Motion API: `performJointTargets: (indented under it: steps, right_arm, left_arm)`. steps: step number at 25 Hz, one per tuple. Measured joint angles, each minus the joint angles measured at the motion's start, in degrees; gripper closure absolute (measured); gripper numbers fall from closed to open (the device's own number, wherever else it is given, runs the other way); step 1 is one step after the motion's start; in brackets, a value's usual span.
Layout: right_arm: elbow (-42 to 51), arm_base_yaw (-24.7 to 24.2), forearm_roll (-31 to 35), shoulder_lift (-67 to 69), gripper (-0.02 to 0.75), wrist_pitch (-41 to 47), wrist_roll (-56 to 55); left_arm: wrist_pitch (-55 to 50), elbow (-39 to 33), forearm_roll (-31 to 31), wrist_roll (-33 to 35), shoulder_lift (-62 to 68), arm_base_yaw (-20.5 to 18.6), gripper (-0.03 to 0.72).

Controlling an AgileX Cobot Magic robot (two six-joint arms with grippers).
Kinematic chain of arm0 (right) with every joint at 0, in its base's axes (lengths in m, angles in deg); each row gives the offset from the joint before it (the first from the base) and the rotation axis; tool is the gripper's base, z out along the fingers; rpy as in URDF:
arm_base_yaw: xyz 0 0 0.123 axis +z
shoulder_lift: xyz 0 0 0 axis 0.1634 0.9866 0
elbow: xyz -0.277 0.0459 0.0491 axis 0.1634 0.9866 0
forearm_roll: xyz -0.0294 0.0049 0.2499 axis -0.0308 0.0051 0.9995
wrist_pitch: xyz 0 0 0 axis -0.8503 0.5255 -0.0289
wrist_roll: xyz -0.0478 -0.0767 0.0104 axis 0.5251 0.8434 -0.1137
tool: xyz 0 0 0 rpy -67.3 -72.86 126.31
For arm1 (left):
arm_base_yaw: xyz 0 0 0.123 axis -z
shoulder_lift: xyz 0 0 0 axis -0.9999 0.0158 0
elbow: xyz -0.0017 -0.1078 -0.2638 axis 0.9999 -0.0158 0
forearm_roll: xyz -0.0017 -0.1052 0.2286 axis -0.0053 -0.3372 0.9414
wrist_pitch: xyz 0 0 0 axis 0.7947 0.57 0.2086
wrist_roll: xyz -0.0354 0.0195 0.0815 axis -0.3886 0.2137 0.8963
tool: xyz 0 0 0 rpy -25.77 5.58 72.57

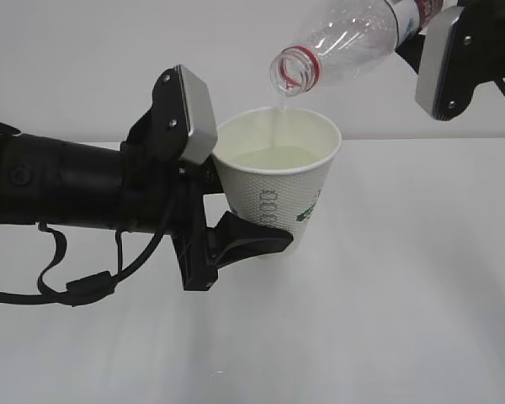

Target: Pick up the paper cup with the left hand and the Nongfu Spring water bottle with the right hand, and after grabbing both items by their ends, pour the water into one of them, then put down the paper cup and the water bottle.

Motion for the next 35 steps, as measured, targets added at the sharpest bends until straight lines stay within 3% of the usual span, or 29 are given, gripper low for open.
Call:
performJointTargets:
  steps: [15, 35]
  right_arm:
    - [0.0, 0.0, 0.0, 0.0, 0.223, 0.0, 0.07]
    - [0.0, 0.0, 0.1, 0.0, 0.223, 0.0, -16.04]
  left_arm:
    - [0.0, 0.0, 0.09, 0.0, 0.0, 0.0, 0.188]
    - [0.0, 0.0, 0.09, 0.0, 0.0, 0.0, 0.188]
